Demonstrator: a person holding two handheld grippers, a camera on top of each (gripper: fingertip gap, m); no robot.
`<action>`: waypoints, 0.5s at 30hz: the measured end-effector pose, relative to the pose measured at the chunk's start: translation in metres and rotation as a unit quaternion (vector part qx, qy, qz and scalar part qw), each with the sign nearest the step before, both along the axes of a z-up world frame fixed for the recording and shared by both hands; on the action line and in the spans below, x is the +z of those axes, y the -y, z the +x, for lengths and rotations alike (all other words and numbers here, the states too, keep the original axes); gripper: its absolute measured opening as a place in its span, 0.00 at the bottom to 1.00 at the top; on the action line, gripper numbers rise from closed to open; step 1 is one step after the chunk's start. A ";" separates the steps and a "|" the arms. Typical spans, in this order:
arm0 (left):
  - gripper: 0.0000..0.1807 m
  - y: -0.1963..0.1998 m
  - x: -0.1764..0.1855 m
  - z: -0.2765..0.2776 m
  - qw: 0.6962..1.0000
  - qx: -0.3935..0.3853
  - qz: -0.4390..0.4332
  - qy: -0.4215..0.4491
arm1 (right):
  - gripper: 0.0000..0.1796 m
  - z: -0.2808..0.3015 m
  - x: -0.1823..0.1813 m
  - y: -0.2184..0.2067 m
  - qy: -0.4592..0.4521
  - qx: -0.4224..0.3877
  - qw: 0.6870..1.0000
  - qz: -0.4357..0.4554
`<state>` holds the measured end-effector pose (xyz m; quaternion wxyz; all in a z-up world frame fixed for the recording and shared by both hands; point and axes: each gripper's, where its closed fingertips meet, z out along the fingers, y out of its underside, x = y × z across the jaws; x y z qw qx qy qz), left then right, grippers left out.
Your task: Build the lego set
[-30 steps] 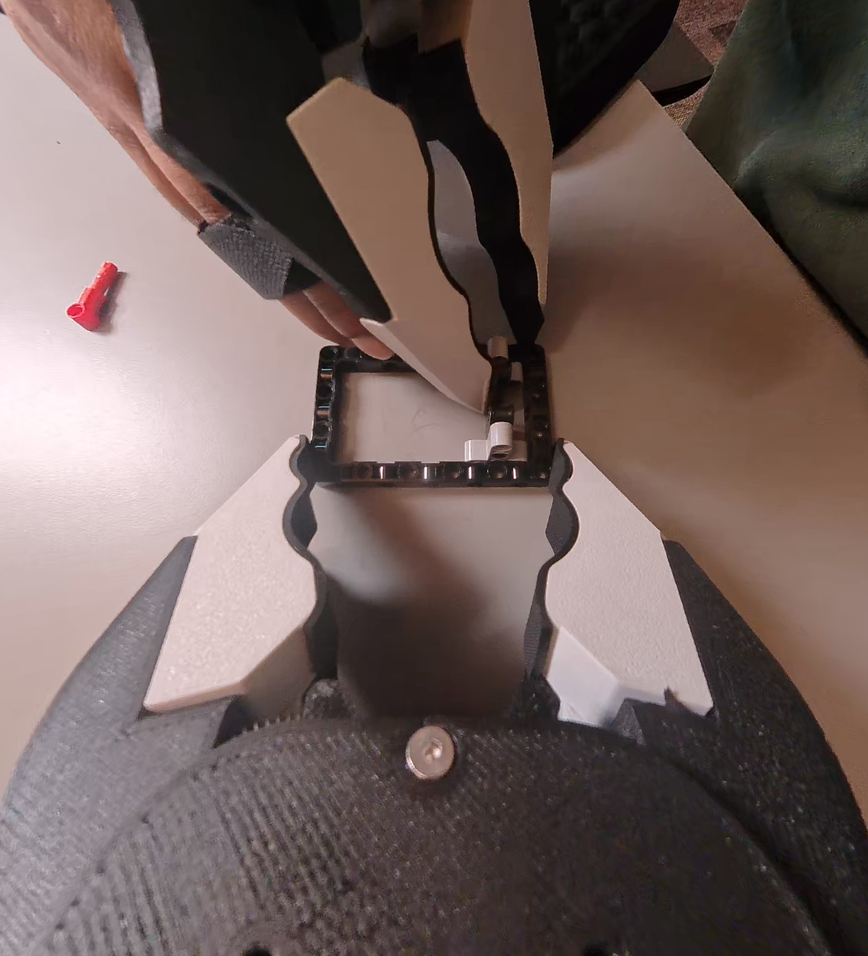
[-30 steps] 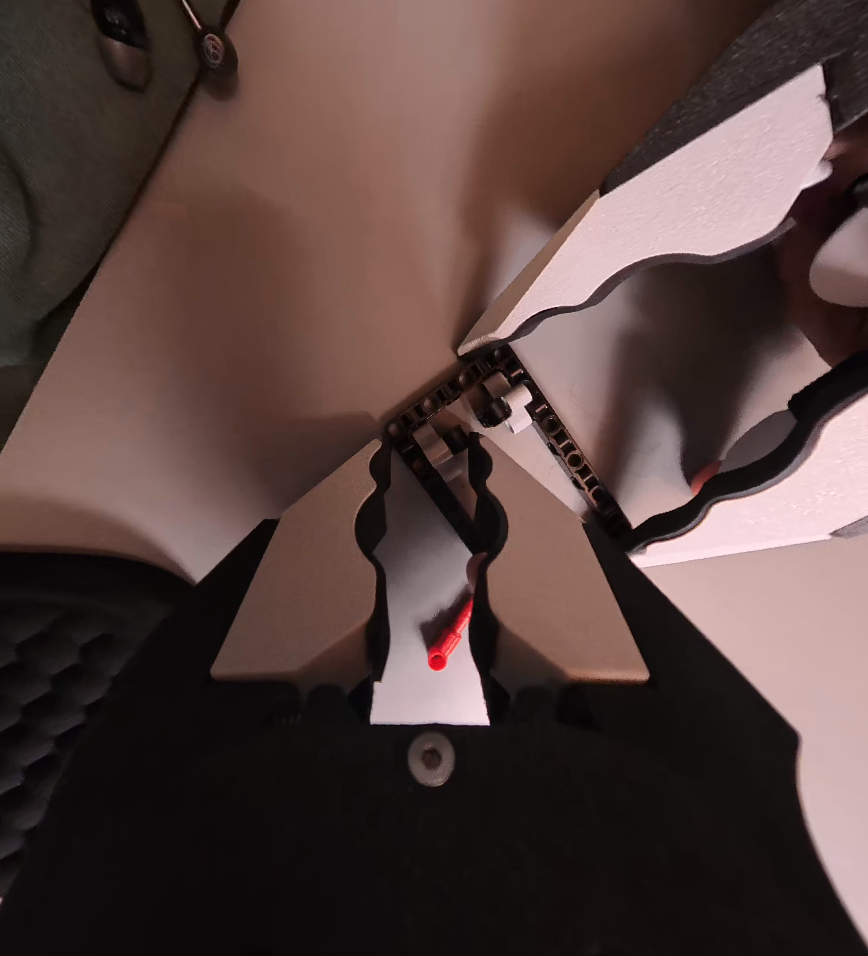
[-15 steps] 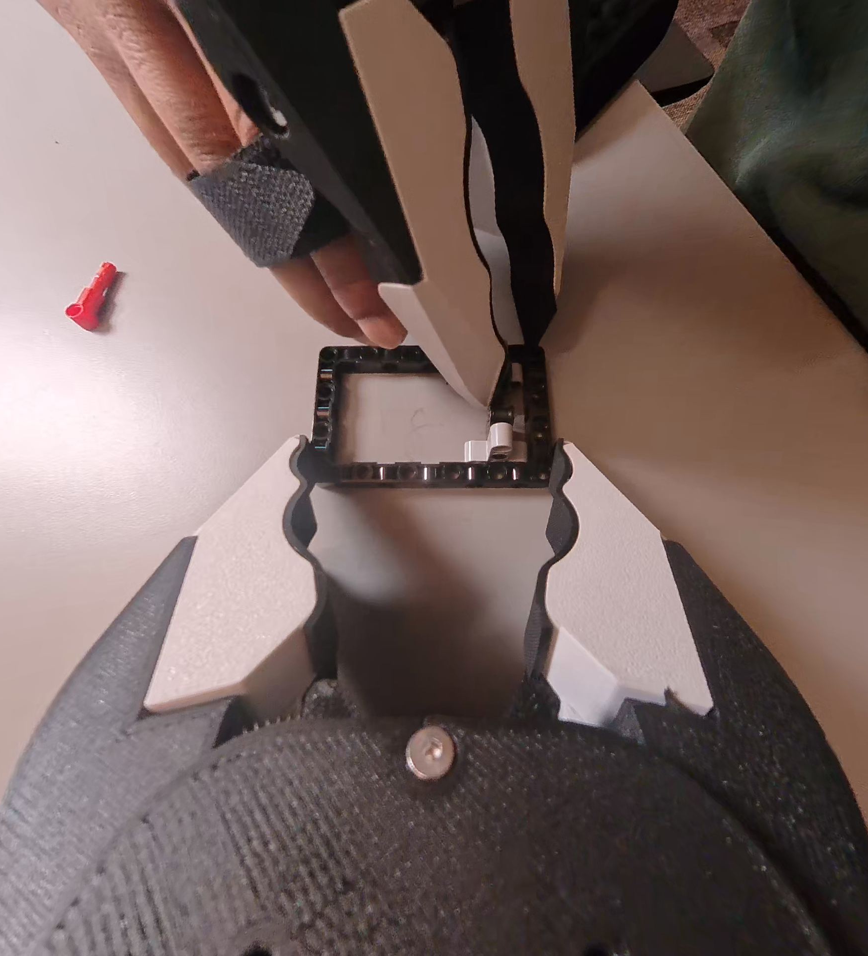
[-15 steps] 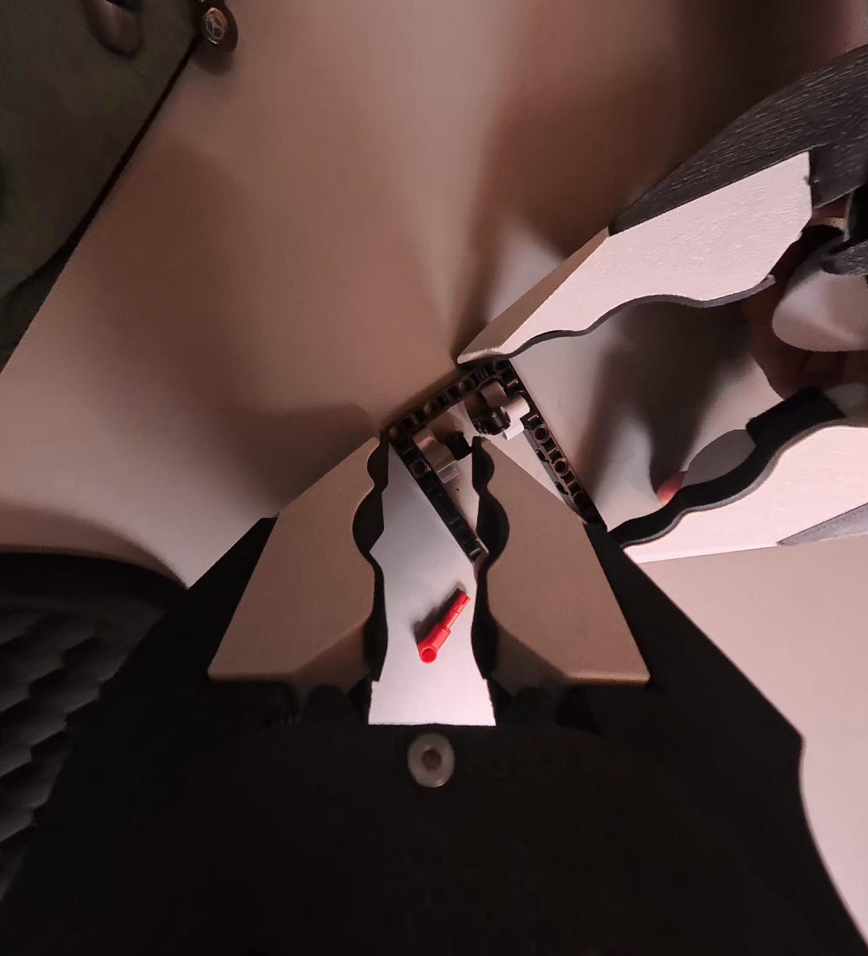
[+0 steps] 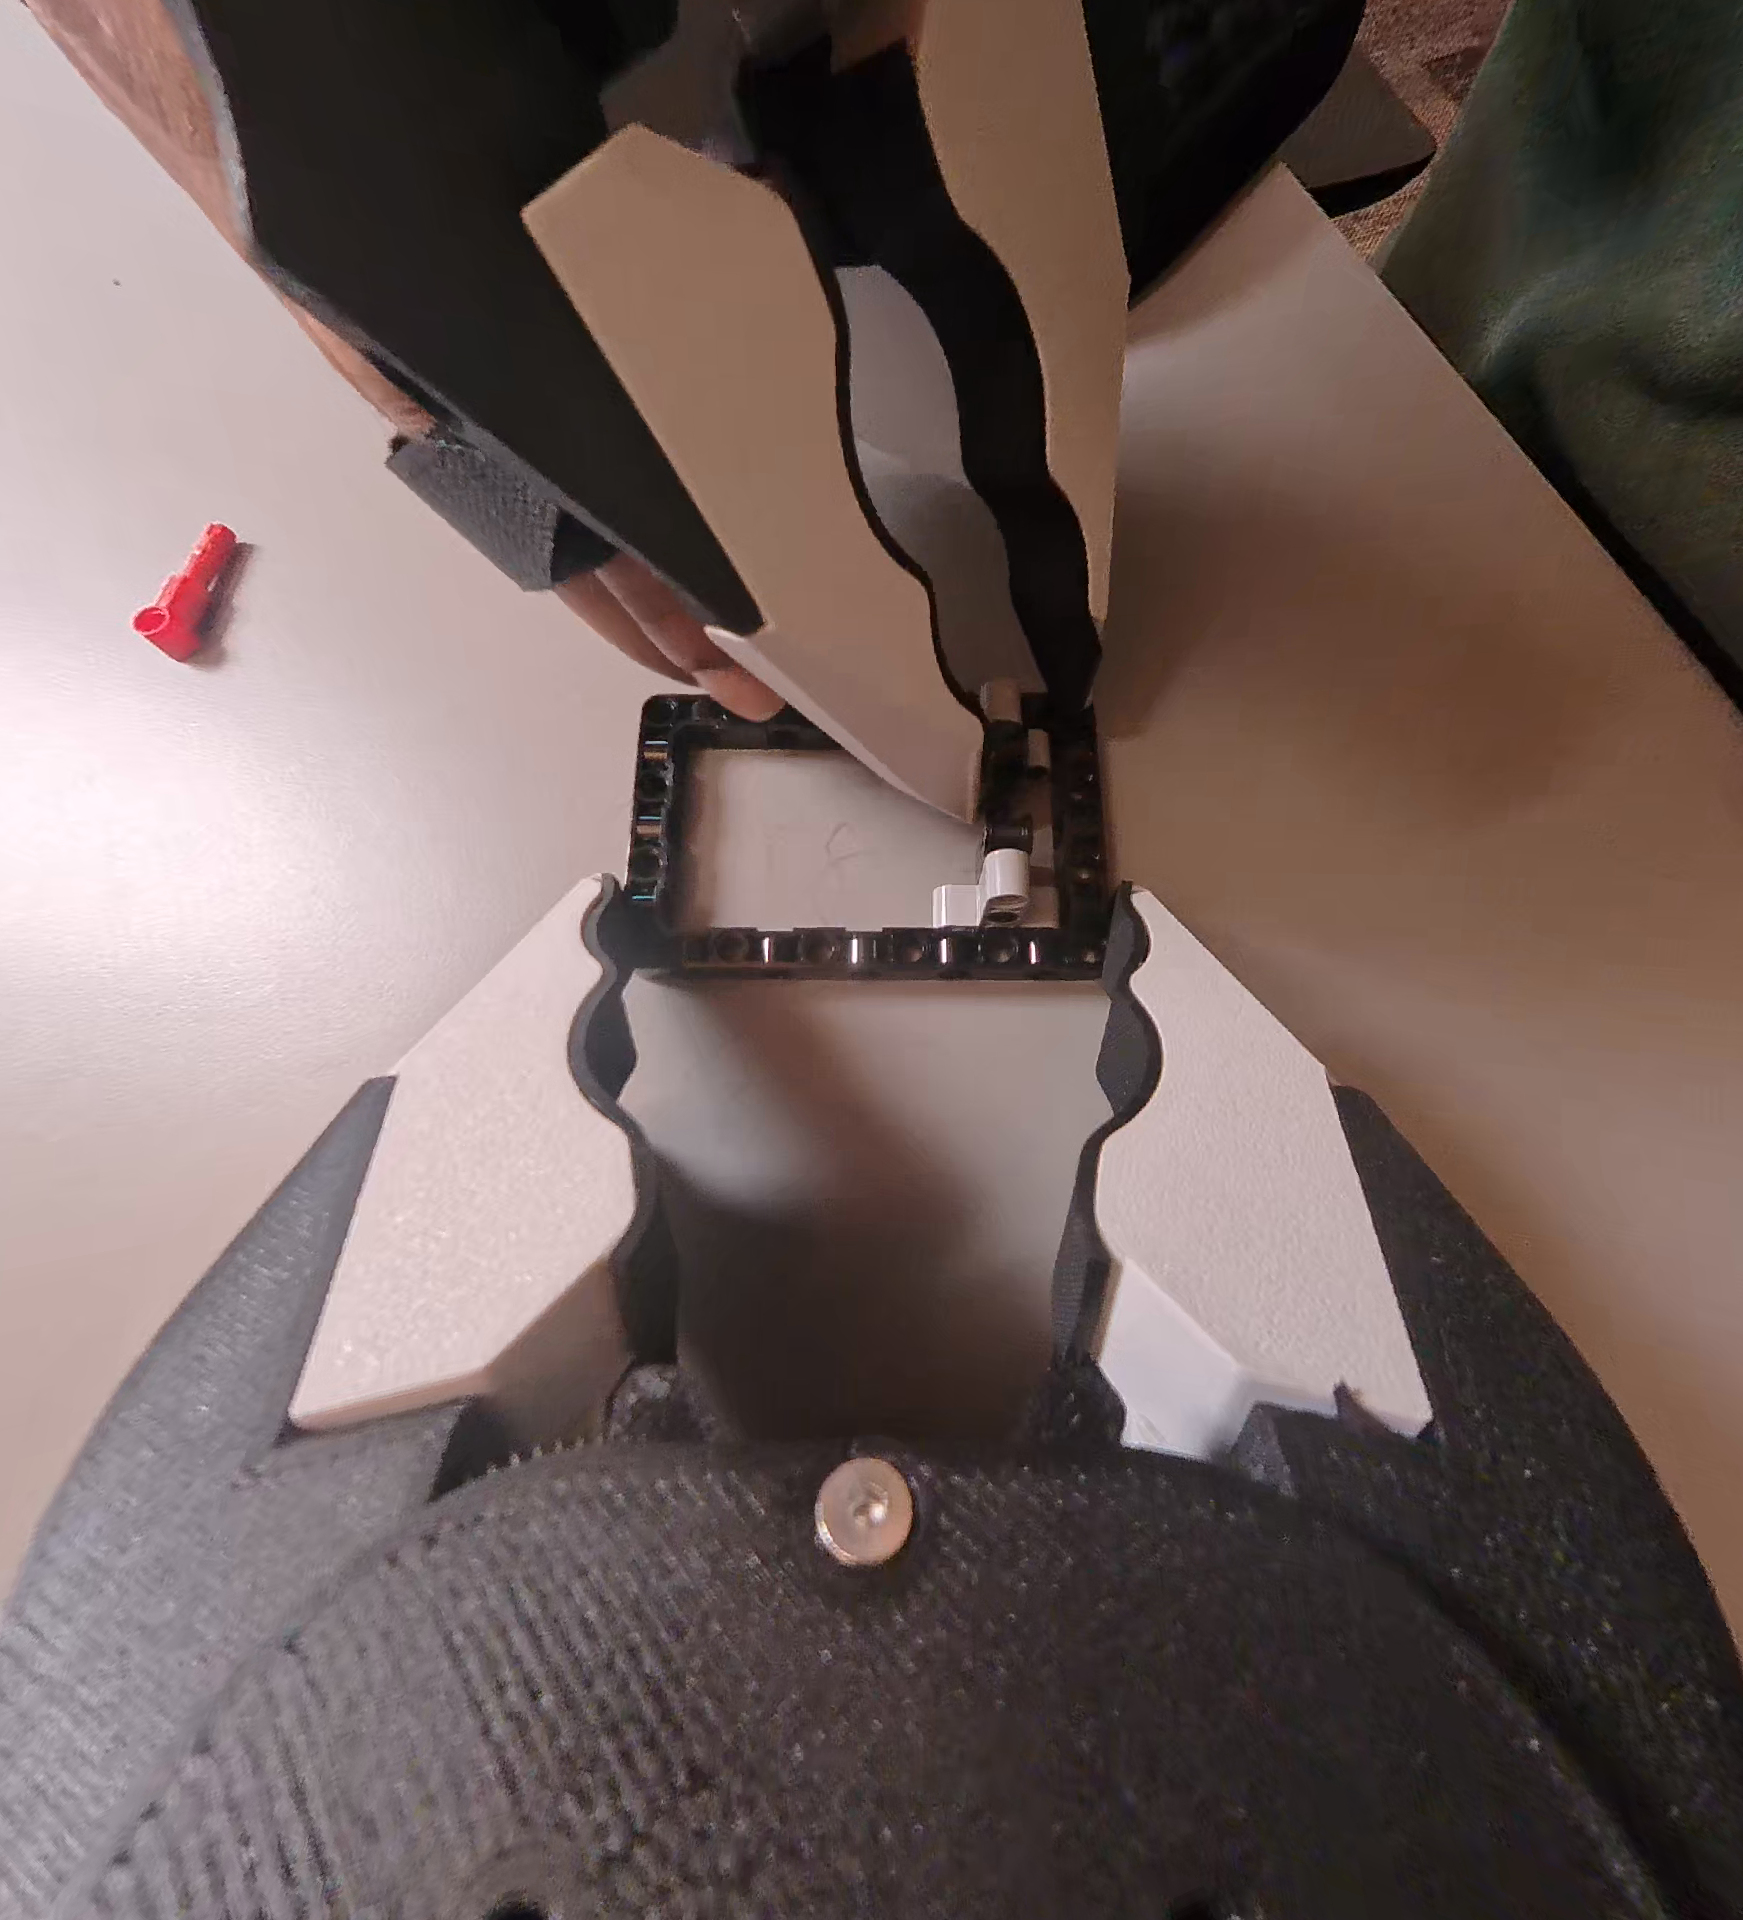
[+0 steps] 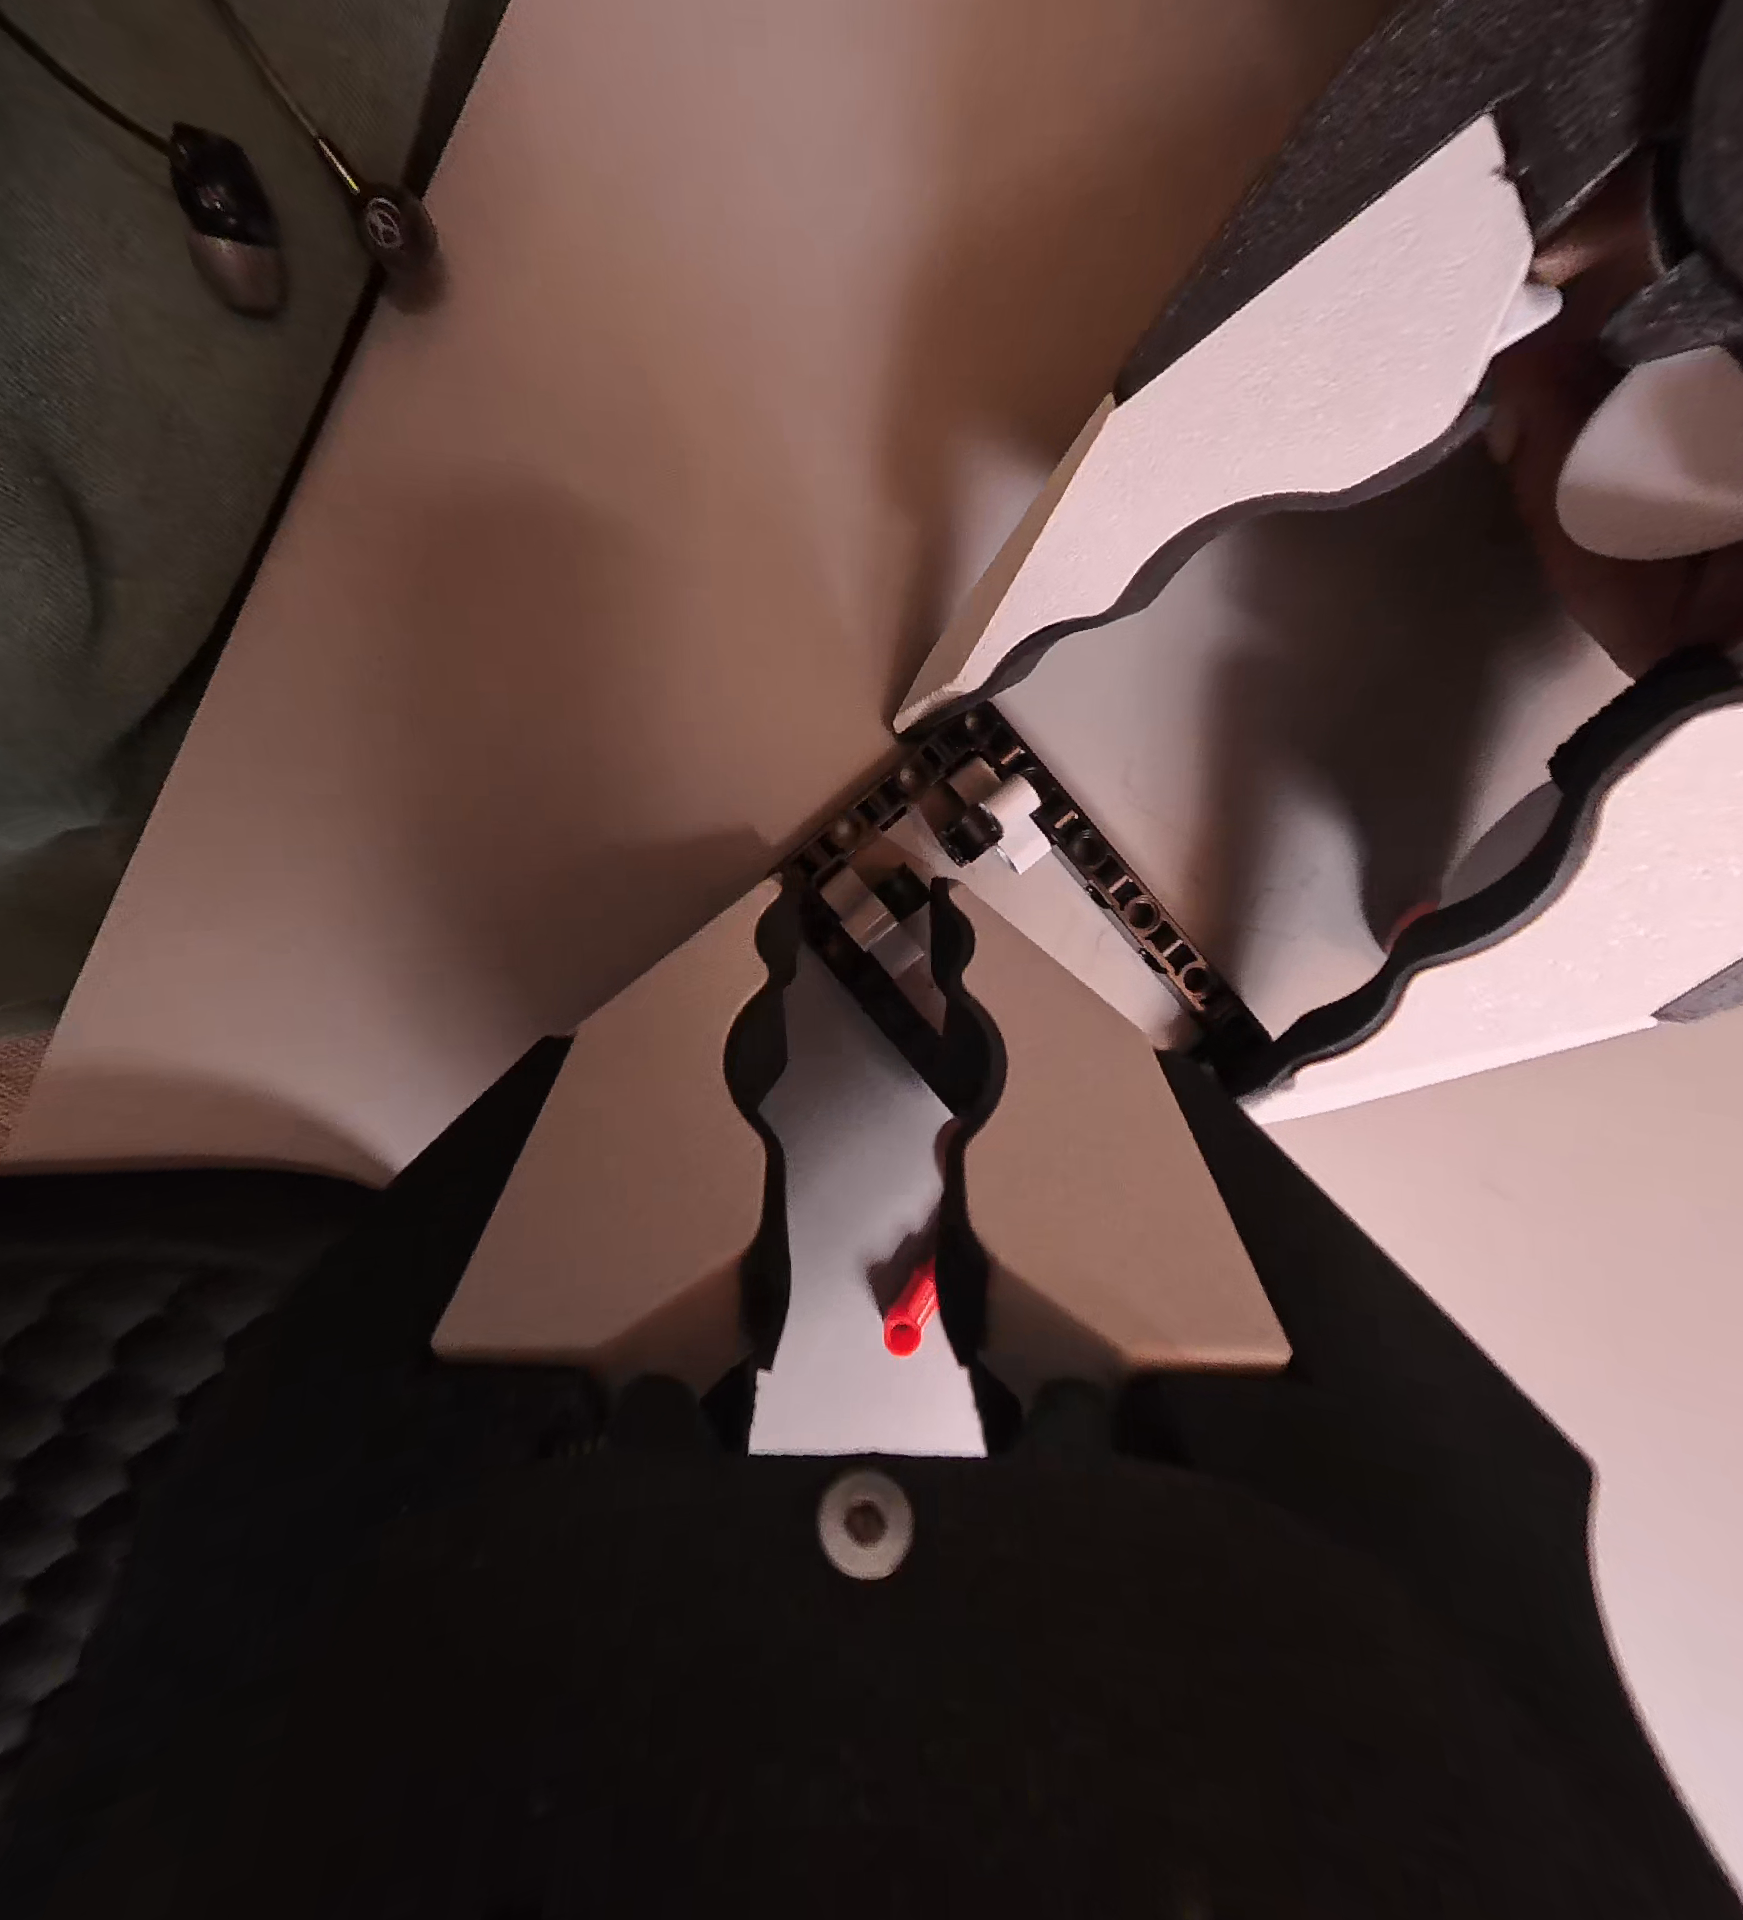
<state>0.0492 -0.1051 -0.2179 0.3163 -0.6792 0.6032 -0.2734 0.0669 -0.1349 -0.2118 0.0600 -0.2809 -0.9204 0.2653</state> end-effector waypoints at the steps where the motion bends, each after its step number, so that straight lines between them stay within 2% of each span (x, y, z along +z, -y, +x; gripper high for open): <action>1: 0.51 0.000 0.000 0.000 1.000 0.000 0.001 0.000 | 0.14 0.000 0.000 -0.001 -0.002 -0.002 1.000 0.000; 3: 0.51 0.000 0.000 0.000 1.000 0.000 0.002 0.000 | 0.24 0.001 0.001 -0.006 -0.009 -0.004 1.000 0.015; 5: 0.51 0.000 0.000 0.000 1.000 0.001 0.004 0.000 | 0.26 0.004 0.003 -0.014 -0.023 -0.017 0.999 0.029; 9: 0.52 -0.002 0.000 -0.001 1.000 0.012 0.003 -0.001 | 0.25 0.012 0.018 -0.019 -0.070 -0.083 0.994 0.008; 12: 0.57 -0.001 0.004 -0.001 1.000 0.023 -0.009 0.012 | 0.25 0.024 0.022 -0.033 -0.102 -0.157 0.982 0.008; 15: 0.53 -0.004 0.017 -0.006 0.999 0.043 0.003 0.029 | 0.23 0.041 0.019 -0.056 -0.124 -0.238 0.963 0.016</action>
